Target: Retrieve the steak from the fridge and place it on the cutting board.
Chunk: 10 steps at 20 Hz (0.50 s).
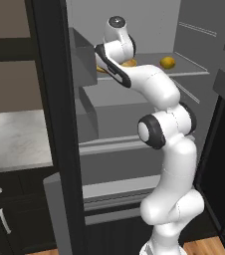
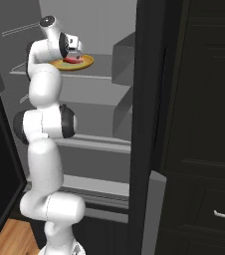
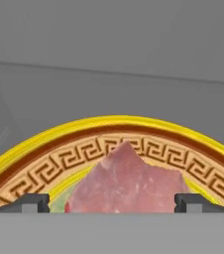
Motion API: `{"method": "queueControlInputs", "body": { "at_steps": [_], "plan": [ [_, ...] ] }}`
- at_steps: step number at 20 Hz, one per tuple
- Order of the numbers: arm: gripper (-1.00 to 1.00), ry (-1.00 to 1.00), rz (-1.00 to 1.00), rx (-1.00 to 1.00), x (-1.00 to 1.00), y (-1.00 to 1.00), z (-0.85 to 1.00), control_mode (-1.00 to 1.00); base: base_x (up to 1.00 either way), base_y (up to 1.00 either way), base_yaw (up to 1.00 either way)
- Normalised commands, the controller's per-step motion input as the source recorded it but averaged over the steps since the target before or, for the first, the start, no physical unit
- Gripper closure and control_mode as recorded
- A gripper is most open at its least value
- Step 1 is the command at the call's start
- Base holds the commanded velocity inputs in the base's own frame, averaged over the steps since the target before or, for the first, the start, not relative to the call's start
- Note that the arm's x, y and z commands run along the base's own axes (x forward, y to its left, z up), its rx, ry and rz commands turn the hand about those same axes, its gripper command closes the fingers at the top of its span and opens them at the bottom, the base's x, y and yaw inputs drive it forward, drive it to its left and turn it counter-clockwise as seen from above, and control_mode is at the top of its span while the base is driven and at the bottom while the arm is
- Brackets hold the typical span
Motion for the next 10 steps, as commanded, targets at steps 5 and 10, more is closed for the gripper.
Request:
{"method": "queueControlInputs", "body": {
  "at_steps": [5, 10],
  "plan": [
    [1.0, 0.0, 0.0, 0.0, 0.3, 0.0, -0.13, -1.0, 0.0, 0.0, 0.0],
    [1.0, 0.0, 0.0, 0.0, 0.14, -0.11, -0.03, -1.0, 0.0, 0.0, 0.0]
  ]
}}
